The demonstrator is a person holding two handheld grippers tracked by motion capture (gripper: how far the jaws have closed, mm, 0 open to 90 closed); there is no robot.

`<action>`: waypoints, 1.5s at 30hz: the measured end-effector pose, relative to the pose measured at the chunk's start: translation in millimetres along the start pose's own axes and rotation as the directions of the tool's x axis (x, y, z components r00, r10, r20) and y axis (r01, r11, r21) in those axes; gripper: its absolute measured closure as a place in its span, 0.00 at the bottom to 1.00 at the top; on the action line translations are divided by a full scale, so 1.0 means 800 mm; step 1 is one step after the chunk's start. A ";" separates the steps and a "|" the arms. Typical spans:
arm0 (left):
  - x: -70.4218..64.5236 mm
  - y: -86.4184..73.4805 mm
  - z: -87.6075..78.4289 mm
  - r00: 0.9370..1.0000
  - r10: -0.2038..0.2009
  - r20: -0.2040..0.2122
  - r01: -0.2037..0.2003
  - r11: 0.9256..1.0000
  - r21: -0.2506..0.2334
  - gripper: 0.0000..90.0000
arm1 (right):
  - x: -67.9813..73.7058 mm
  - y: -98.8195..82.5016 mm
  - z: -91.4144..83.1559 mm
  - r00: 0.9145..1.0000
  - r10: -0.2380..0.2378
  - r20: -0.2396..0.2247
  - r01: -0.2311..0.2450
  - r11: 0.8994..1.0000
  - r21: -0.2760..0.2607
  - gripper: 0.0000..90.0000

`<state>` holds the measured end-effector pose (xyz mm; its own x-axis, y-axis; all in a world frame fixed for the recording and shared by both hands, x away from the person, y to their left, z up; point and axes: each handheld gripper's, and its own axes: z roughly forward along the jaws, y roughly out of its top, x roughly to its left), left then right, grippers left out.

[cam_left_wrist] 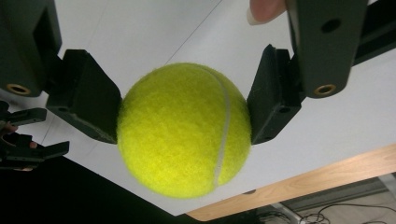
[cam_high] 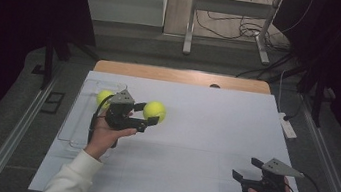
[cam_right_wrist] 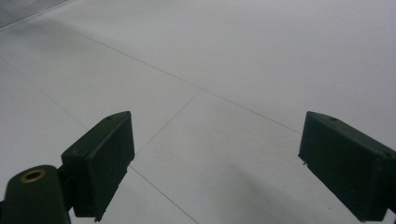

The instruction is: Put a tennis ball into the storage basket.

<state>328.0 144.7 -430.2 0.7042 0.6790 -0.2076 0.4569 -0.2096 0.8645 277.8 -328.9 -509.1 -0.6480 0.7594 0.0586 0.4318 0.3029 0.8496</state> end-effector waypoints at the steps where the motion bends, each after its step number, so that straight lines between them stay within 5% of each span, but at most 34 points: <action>1: 0.001 -0.001 -0.002 1.000 -0.002 -0.005 0.002 1.000 0.000 0.32 | 0.000 0.000 0.000 1.000 0.000 0.000 0.000 1.000 0.000 0.12; 45: 0.032 -0.011 -0.047 0.994 -0.058 -0.097 0.052 0.997 -0.055 0.32 | 0.000 0.000 0.000 1.000 -0.004 0.004 0.004 1.000 0.000 0.12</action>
<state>321.3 190.3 -426.2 0.6209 0.7548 -0.2117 0.4629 -0.1350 0.8761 277.7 -328.8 -509.0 -0.6471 0.7606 0.0525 0.4290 0.3064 0.8498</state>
